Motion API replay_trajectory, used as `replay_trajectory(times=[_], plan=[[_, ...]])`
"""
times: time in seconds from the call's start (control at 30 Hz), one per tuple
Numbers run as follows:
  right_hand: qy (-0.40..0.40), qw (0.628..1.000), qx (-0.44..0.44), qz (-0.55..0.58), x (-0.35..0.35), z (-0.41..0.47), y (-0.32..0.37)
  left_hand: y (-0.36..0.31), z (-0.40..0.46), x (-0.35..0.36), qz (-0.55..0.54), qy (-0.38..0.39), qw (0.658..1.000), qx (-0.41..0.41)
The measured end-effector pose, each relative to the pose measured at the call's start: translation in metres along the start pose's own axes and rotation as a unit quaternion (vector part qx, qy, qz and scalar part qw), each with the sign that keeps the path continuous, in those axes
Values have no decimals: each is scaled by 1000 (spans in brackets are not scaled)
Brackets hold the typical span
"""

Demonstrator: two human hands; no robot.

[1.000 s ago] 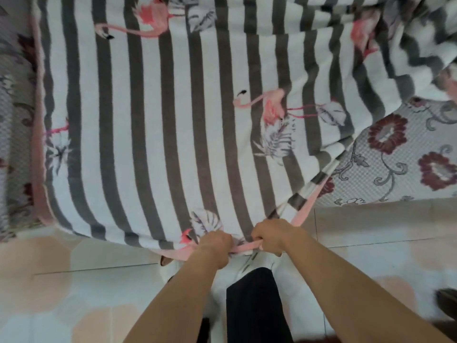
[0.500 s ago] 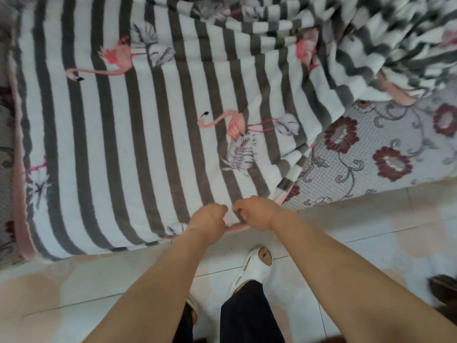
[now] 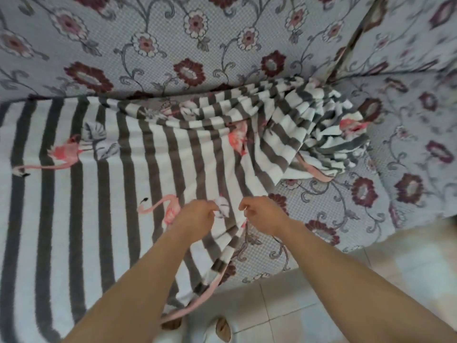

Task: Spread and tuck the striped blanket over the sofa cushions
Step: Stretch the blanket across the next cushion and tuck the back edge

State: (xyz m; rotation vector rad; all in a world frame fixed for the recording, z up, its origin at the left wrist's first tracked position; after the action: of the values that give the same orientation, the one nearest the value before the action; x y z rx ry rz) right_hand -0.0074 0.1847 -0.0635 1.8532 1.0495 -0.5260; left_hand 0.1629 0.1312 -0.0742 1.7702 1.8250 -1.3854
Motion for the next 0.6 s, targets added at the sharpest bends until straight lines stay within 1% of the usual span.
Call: replay_trajectory(times=[0.1,0.23,0.37,0.43,0.53,0.6], plan=[[-53,998,30,4,-37,10,-28,-36,32,-7,-8,2,1000,21],[-54,996,70,-2,-69,26,-66,-81,77,-8,-24,15,999,44],[-67,993,93,-4,-105,45,-106,-142,124,-12,-33,18,995,98],[-87,991,98,-12,-123,51,-128,-173,148,-12,-30,22,992,119],[-115,984,137,16,-139,54,-169,-212,177,-3,-16,31,990,136],[-167,965,192,65,-149,51,-212,-243,196,12,-31,56,987,147]])
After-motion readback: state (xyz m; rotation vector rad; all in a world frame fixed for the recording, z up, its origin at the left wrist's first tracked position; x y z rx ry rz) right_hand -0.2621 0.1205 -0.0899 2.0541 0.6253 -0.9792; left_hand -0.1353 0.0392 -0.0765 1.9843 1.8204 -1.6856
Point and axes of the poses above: each hand's wrist, its own z-axis towards the middle knuckle, its own x-axis out of the palm, y = z × x, the point moved 4 cm from there along z, towards the middle knuckle, and after that the axes turned 7 degrees about -x, right-handed, at the moved point
